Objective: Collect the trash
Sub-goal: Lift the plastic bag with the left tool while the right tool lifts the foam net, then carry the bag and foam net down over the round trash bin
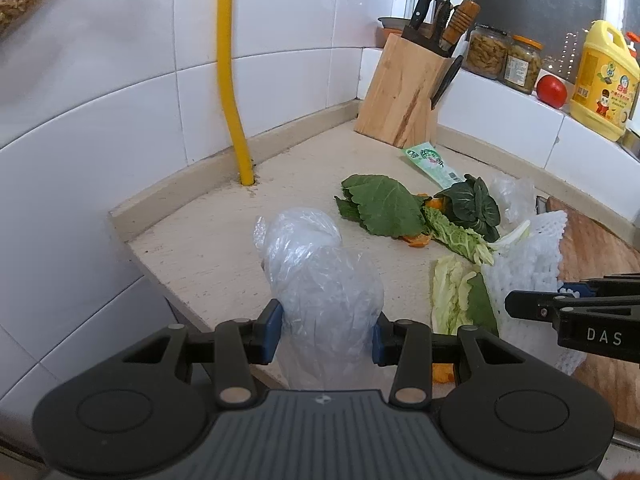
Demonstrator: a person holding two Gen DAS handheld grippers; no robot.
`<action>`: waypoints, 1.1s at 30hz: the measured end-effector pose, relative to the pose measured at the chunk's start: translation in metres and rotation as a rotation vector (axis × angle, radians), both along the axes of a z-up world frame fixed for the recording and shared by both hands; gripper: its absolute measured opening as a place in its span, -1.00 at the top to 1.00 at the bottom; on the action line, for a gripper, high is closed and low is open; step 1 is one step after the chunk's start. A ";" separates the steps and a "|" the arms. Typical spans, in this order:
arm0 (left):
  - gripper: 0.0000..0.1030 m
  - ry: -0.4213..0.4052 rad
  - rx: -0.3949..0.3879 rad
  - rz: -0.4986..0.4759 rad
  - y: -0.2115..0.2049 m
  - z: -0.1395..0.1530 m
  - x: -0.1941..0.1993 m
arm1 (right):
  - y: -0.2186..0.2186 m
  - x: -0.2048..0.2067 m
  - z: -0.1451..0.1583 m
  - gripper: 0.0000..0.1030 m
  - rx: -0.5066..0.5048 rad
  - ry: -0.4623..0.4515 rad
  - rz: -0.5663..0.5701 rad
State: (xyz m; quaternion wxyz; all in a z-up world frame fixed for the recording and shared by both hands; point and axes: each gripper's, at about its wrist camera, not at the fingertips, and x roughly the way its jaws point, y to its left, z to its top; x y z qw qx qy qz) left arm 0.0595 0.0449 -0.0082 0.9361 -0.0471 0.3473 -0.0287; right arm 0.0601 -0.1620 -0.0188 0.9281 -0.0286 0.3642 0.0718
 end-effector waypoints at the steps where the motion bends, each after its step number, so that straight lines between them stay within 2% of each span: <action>1: 0.28 -0.002 0.000 0.000 0.000 0.000 -0.001 | 0.000 -0.001 0.000 0.38 0.001 -0.001 -0.001; 18: 0.28 -0.031 0.005 -0.006 0.002 0.008 -0.017 | 0.009 -0.016 0.004 0.38 0.005 -0.025 0.011; 33: 0.28 -0.038 0.013 0.101 0.036 0.006 -0.046 | 0.058 -0.019 0.002 0.38 -0.003 -0.022 0.138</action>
